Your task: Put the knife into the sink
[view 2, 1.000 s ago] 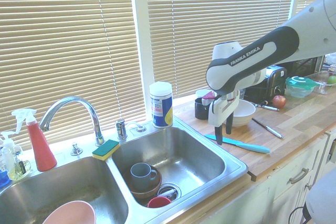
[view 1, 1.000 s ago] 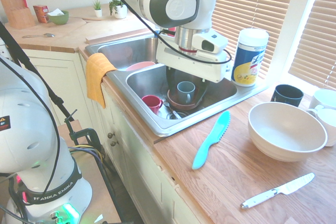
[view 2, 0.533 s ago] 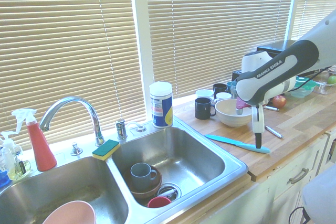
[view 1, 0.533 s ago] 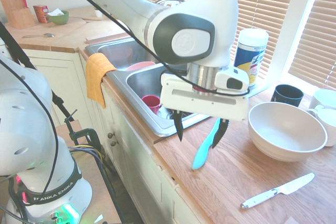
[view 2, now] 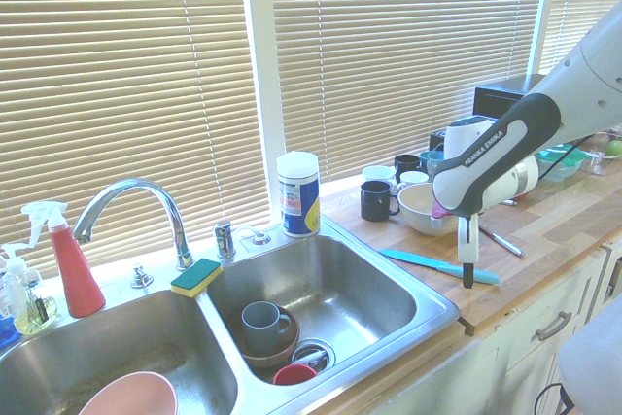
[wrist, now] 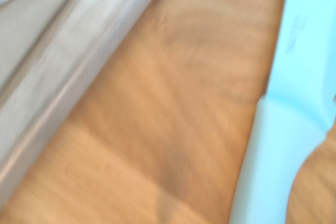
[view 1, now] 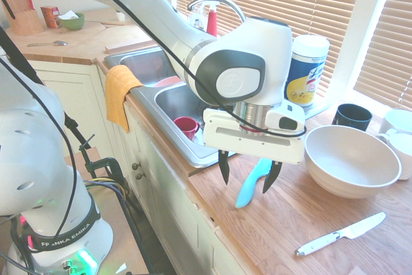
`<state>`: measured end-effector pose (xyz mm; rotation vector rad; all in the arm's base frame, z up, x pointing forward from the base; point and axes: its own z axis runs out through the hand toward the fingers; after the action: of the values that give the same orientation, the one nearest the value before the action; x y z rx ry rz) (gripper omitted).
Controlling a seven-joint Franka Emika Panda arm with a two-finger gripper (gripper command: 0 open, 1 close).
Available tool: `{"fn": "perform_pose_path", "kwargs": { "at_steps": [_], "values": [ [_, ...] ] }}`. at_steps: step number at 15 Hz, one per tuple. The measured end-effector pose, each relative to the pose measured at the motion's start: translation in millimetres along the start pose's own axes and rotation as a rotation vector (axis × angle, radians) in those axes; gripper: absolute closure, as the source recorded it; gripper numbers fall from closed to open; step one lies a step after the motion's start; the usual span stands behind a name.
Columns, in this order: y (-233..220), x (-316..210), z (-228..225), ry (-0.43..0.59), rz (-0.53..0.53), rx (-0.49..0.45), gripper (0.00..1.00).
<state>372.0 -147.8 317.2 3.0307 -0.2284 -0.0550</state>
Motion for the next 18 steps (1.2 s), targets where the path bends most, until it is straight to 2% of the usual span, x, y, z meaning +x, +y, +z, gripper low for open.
{"fn": "perform_pose_path", "kwargs": {
  "at_steps": [11, 12, 18],
  "values": [
    [-13, 16, 4, 0.015, 0.036, 0.023, 0.00],
    [-13, 17, 4, 0.017, 0.042, 0.027, 1.00],
    [-11, 17, 5, 0.021, 0.061, 0.037, 1.00]
  ]
}}
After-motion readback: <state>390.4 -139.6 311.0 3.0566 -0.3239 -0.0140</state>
